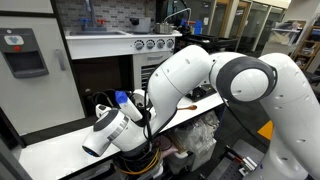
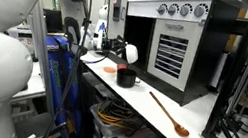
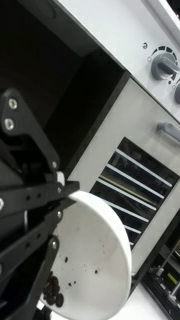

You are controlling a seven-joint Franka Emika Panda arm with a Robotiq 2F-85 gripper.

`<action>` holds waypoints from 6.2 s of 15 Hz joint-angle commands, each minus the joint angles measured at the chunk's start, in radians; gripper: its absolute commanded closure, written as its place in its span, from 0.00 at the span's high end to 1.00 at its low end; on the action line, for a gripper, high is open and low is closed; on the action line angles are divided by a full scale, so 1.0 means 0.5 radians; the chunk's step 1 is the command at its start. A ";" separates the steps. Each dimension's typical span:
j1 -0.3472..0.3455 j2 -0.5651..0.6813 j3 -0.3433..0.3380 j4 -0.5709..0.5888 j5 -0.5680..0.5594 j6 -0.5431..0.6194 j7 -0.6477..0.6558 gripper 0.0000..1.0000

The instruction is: Pour the contents from the white bowl into the black cup then put the white bowl on the shelf

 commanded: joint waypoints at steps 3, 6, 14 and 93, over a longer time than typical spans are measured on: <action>0.001 0.006 0.013 -0.036 -0.069 -0.084 -0.070 0.01; 0.010 0.011 0.003 -0.058 -0.116 -0.107 -0.101 0.01; 0.011 0.030 0.003 -0.116 -0.286 -0.186 -0.219 0.01; -0.316 -0.552 0.028 0.461 1.551 -0.044 0.998 0.04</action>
